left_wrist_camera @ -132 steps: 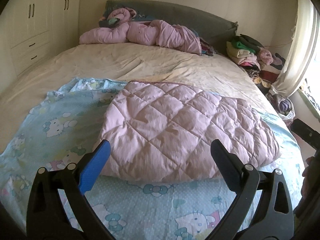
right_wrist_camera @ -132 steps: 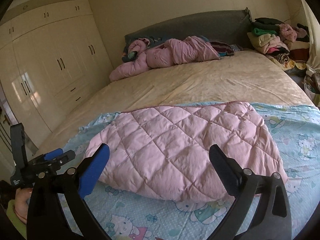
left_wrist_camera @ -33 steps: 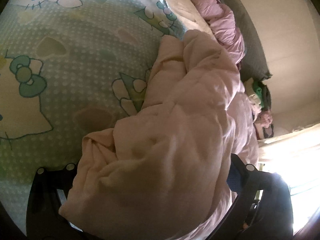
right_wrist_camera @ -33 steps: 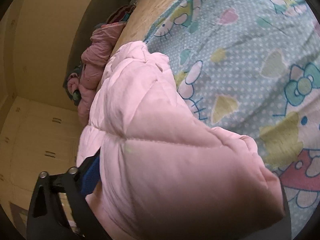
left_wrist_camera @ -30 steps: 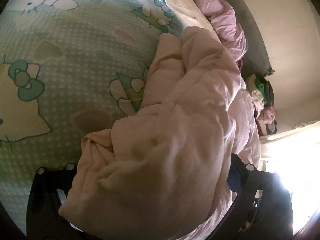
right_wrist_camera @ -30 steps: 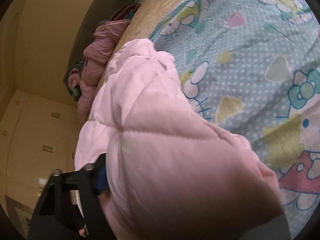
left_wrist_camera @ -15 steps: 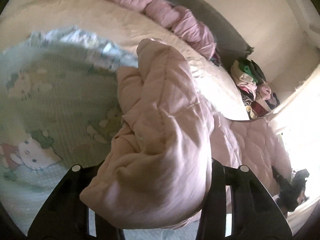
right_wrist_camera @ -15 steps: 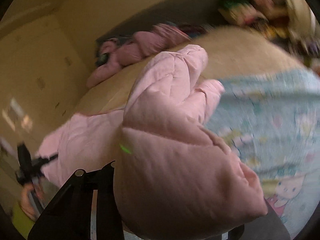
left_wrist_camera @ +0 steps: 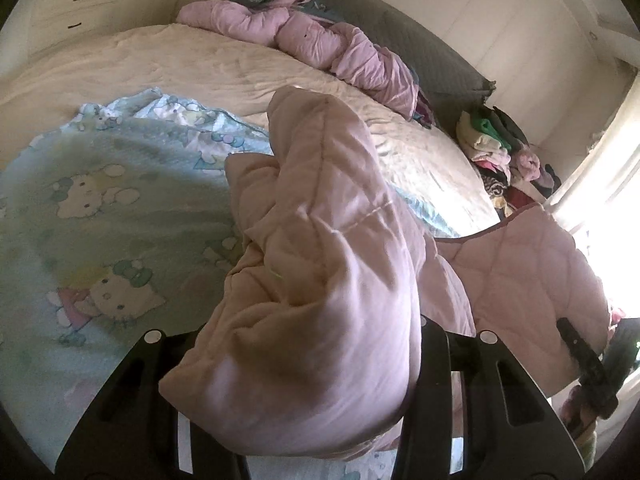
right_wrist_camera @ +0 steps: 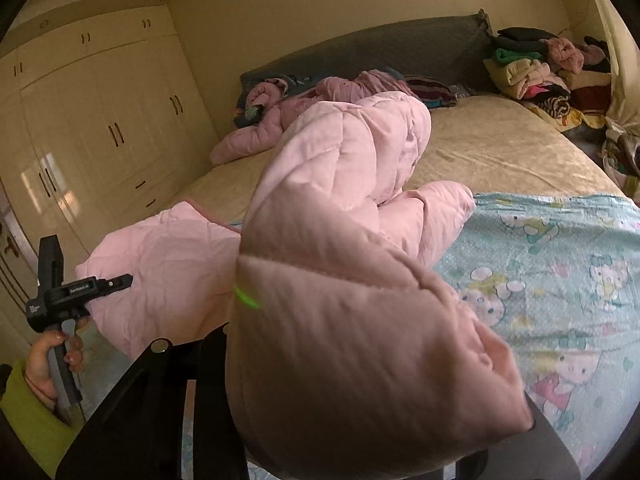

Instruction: Fold large clothes

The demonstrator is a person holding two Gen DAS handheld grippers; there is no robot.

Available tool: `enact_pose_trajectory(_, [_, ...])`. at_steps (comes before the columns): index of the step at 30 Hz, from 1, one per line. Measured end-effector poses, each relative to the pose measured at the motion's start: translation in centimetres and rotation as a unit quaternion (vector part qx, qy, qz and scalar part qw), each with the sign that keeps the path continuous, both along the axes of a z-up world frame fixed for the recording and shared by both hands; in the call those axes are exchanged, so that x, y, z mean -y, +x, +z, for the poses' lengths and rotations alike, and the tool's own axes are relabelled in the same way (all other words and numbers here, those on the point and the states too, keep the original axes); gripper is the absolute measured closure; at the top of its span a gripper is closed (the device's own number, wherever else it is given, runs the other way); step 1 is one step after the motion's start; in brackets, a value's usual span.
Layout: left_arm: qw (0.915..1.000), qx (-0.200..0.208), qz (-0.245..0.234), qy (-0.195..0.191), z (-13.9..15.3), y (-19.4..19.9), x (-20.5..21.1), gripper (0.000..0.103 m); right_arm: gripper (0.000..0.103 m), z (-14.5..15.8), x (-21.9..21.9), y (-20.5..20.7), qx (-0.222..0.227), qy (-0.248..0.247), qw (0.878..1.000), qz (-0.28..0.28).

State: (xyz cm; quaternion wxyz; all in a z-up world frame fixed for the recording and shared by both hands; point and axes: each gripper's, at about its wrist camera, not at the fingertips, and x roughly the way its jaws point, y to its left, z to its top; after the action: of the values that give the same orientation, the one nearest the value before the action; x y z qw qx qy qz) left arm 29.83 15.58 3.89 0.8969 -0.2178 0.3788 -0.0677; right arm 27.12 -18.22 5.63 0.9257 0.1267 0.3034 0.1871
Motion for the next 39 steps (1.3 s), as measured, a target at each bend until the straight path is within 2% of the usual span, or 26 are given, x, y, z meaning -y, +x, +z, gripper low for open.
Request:
enact_pose_trajectory(19, [0.9998,0.015,-0.014,-0.002,-0.9,-6.4,-1.2,0.07,0.069,-1.6,1.1,-6.7,-0.008,0.006,1.0,-0.023])
enact_pose_trajectory(31, [0.9999,0.007,-0.014,0.006,-2.4,-8.1,-1.7,0.069,0.069,-3.2,2.3,-8.7,-0.032,0.015,0.998,-0.056])
enact_pose_trajectory(39, [0.9998,-0.01,-0.011,0.016,-3.4,-7.8,-1.9,0.069,0.069,-6.3,4.1,-8.6,-0.072,0.043,0.991,-0.1])
